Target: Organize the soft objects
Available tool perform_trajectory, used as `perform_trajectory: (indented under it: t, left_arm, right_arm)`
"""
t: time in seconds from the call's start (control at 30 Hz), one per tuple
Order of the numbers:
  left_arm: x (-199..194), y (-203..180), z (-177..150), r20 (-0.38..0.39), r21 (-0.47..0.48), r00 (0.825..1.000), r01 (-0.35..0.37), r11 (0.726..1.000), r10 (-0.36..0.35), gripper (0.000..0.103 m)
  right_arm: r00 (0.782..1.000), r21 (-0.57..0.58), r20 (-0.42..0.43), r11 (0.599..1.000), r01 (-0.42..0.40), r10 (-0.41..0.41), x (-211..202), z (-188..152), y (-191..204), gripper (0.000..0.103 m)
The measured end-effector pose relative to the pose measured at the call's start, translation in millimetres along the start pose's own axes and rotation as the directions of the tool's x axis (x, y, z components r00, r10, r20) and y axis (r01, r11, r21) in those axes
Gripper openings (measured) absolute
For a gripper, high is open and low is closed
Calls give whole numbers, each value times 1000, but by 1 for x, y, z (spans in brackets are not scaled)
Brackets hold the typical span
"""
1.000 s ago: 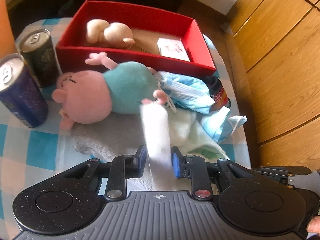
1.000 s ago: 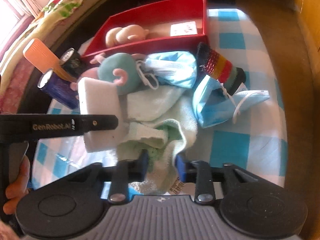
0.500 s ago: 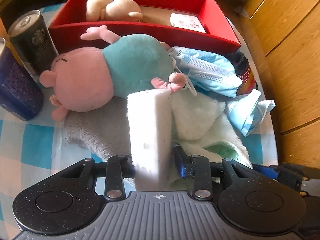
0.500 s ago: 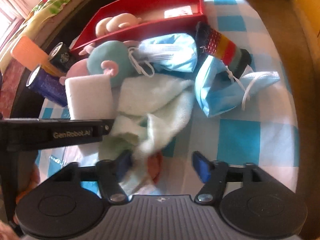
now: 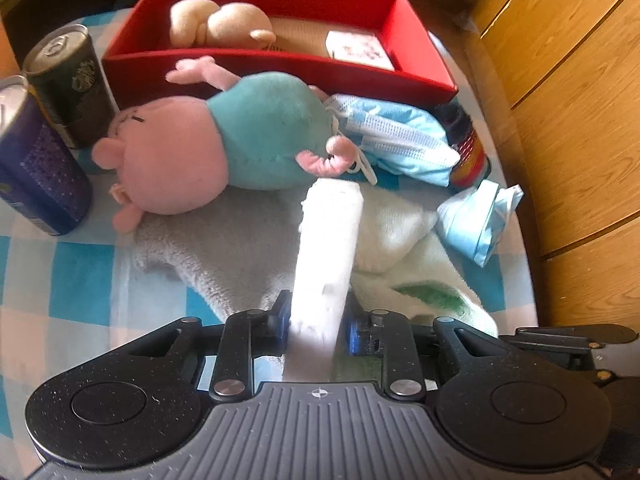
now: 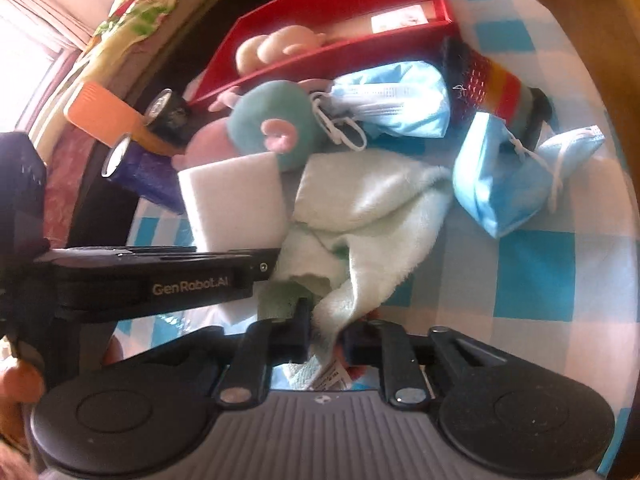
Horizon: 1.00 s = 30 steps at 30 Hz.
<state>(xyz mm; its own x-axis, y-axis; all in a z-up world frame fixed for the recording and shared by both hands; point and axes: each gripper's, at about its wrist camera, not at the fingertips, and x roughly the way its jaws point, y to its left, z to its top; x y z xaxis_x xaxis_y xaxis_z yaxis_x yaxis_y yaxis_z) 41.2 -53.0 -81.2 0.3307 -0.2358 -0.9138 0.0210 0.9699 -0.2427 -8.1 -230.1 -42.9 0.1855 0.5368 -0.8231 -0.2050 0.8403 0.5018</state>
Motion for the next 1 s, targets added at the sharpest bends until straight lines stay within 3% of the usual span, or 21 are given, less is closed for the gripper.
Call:
perform_trajectory:
  t: [0.33, 0.43, 0.5, 0.6, 0.7, 0.87, 0.93, 1.0]
  left_arm:
    - [-33, 2, 1, 62, -5, 996, 66, 998, -66, 26]
    - [-31, 2, 0, 58, -7, 995, 76, 997, -75, 26]
    - [-28, 3, -1, 51, -6, 996, 68, 998, -68, 26]
    - [-9, 4, -6, -10, -9, 998, 63, 998, -63, 28]
    - [14, 0, -8, -55, 5, 998, 16, 1000, -15, 34]
    - [25, -10, -6, -36, 24, 999, -20, 1000, 21, 35]
    - [30, -11, -8, -35, 20, 999, -20, 1000, 21, 36]
    - [30, -14, -9, -17, 32, 1000, -18, 999, 18, 39]
  right_arm:
    - [996, -18, 91, 1000, -14, 16, -49, -12, -4, 0]
    - [987, 11, 101, 992, -128, 126, -59, -18, -8, 0]
    - [983, 0, 111, 989, -150, 149, -61, -19, -7, 0]
    - [989, -28, 121, 996, -85, 87, -61, -20, -1, 0]
    - [996, -92, 80, 995, -36, 44, -55, -26, 6, 0]
    - [996, -124, -56, 990, 67, -75, -19, -45, 8, 0]
    - [993, -86, -77, 993, 84, -91, -13, -46, 0, 8]
    - [994, -50, -65, 995, 80, -84, -15, -45, -7, 36]
